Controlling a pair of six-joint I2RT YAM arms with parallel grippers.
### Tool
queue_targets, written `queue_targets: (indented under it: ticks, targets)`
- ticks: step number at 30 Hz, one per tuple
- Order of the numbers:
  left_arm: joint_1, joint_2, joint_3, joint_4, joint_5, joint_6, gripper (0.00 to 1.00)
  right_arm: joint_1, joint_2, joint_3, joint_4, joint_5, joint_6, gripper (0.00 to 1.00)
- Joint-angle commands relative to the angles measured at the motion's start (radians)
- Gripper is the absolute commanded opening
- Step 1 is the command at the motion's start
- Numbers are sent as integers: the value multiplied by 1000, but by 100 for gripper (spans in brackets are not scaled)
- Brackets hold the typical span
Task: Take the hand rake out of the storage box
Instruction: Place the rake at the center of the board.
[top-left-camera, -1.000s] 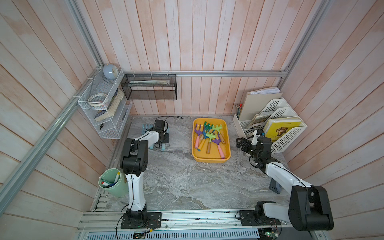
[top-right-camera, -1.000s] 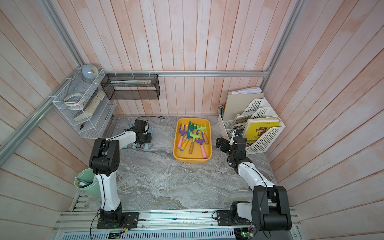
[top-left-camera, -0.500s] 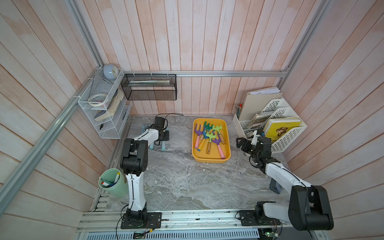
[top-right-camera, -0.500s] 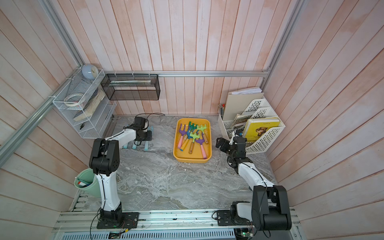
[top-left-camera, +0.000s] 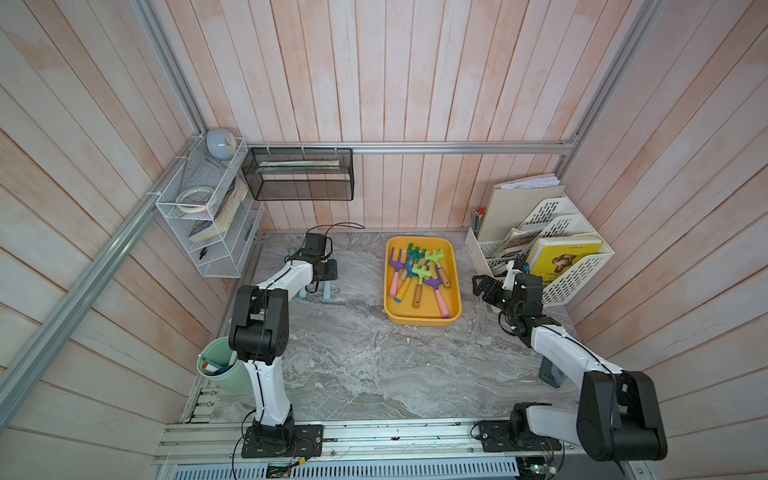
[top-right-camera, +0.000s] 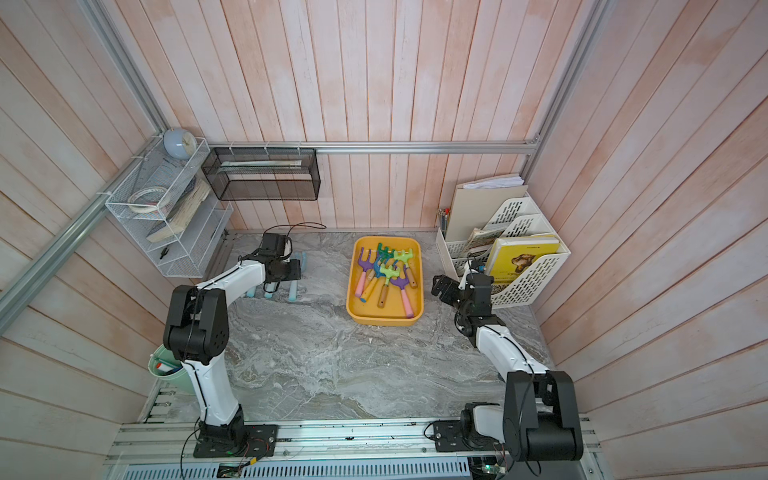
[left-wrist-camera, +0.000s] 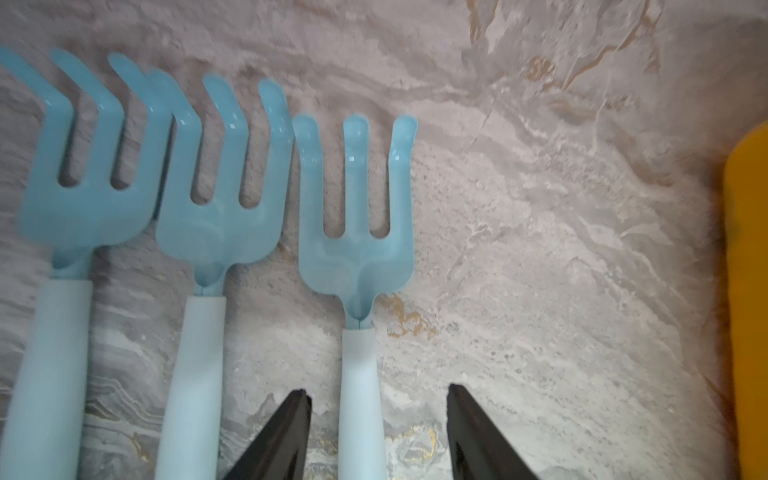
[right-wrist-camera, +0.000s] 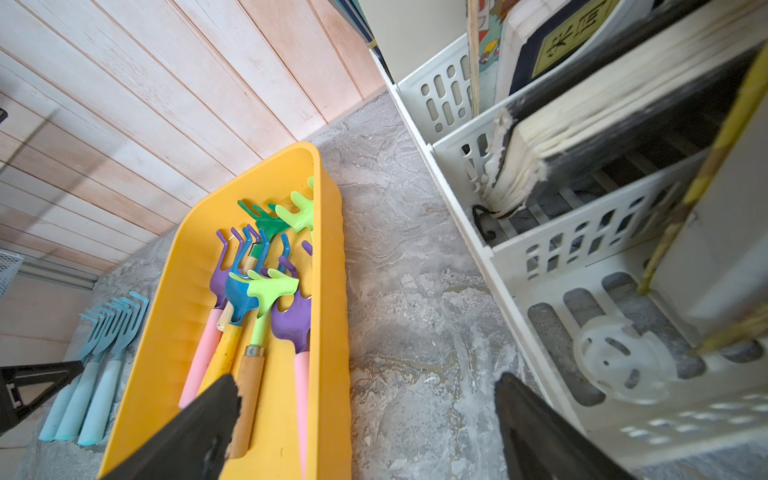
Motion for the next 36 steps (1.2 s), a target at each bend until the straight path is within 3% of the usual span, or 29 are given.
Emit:
queue_targets:
  ticks: [1, 14, 19, 36]
  targets:
    - [-7, 40, -23, 19, 32, -19, 56, -5, 7, -16, 18, -8, -12, 98]
    - [-3, 134, 42, -12, -12, -19, 41, -5, 17, -14, 22, -7, -12, 98]
    - [3, 165, 91, -41, -37, -10, 28, -5, 21, -13, 21, -6, -12, 98]
    - [25, 206, 145, -61, -57, 14, 24, -6, 25, -12, 21, -5, -12, 98]
